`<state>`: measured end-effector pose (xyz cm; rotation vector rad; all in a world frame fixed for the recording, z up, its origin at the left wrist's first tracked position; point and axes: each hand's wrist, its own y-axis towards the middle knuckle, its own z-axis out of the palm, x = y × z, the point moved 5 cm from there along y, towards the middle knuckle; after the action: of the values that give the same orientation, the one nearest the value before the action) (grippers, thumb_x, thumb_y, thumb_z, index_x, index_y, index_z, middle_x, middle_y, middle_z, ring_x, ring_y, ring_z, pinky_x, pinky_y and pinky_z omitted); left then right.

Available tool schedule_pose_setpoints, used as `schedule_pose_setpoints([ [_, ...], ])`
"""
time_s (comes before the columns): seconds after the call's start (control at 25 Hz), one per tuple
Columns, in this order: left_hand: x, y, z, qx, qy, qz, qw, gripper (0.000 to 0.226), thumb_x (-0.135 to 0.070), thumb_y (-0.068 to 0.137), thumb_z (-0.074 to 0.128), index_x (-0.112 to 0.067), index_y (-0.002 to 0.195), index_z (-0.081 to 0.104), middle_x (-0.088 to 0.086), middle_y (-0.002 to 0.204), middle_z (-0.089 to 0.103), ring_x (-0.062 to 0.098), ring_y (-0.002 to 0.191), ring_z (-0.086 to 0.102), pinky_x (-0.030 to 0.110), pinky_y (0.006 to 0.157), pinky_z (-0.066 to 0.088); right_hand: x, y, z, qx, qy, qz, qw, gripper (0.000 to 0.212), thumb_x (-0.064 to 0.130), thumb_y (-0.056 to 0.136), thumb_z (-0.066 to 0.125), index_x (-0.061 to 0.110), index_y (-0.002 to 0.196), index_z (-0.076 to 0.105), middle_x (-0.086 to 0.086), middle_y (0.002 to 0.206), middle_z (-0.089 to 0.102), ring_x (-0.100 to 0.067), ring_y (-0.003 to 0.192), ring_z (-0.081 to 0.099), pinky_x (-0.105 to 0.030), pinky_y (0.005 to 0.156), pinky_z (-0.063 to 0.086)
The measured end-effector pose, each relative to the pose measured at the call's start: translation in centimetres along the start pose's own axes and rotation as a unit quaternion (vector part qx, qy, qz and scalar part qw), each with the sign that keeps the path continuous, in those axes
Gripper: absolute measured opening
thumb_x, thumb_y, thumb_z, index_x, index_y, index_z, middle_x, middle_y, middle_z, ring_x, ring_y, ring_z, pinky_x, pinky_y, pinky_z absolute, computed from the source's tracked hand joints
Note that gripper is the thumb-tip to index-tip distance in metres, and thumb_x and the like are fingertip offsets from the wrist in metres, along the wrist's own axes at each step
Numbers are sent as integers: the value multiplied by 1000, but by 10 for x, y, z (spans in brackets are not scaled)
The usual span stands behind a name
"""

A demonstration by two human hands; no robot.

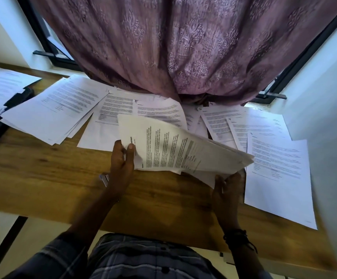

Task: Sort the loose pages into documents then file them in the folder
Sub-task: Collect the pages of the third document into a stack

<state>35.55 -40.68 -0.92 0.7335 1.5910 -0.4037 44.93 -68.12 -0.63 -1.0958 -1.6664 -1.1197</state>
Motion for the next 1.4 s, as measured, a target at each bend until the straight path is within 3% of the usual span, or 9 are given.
schedule_pose_setpoints([
  [0.12,-1,-2,5,0,7,5,1000,7,-12,104,39,-6,101,39,1,86,53,-4,77,62,13,58,51,-19,4,-1,-20,-15,22,999,36,-6,95,50,14,122,37,27,117,49,20,107,51,-8,80,52],
  [0.28,19,-3,5,18,27,-45,998,12,-21,105,38,-11,112,37,-2,101,56,19,94,65,35,69,60,-46,-4,1,32,-55,48,997,49,-2,97,49,31,129,32,39,120,46,10,112,52,-24,92,51],
  [0.36,18,-3,6,21,54,-47,997,9,-18,105,38,-11,111,38,-7,101,54,15,93,64,25,67,59,-51,-4,3,49,-68,66,994,54,-4,96,50,23,137,28,30,119,45,1,109,53,-27,90,51],
  [0.52,-3,8,-4,15,93,-7,996,16,-10,103,41,-1,115,47,-5,100,55,0,88,56,10,68,49,-42,16,-12,65,-55,93,992,45,-9,92,53,4,132,40,16,116,51,-14,111,56,-10,80,53],
  [0.72,6,18,-11,99,197,-130,967,6,-11,101,43,-9,103,49,0,87,54,13,73,53,20,48,42,-57,29,-33,149,-23,246,957,27,8,97,53,5,123,50,-7,121,59,-25,111,60,-48,87,57],
  [0.8,23,13,-8,124,230,-204,944,11,-9,98,43,-6,103,52,6,93,60,16,74,57,25,48,45,-67,26,-27,187,-96,256,944,23,10,97,53,2,119,53,-12,123,59,-27,108,62,-44,82,59],
  [1.0,36,-1,-17,137,165,-270,939,24,-18,95,60,-10,117,64,6,111,70,21,94,68,42,86,57,-68,25,-23,156,-113,261,946,22,11,99,51,4,118,57,-8,115,65,-18,78,71,-26,65,59],
  [1.24,43,-32,-39,145,105,-285,942,65,-7,75,82,-12,129,46,5,121,61,23,106,64,44,80,60,-72,21,-23,139,-137,239,951,24,13,94,59,3,116,55,-10,119,63,-12,89,67,-21,61,58],
  [1.4,41,-40,-37,117,69,-290,947,42,0,74,81,-17,101,53,1,103,63,16,93,65,25,62,55,-58,29,-23,95,-260,196,941,24,25,91,62,4,102,63,-10,99,65,-24,89,63,-45,81,56],
])
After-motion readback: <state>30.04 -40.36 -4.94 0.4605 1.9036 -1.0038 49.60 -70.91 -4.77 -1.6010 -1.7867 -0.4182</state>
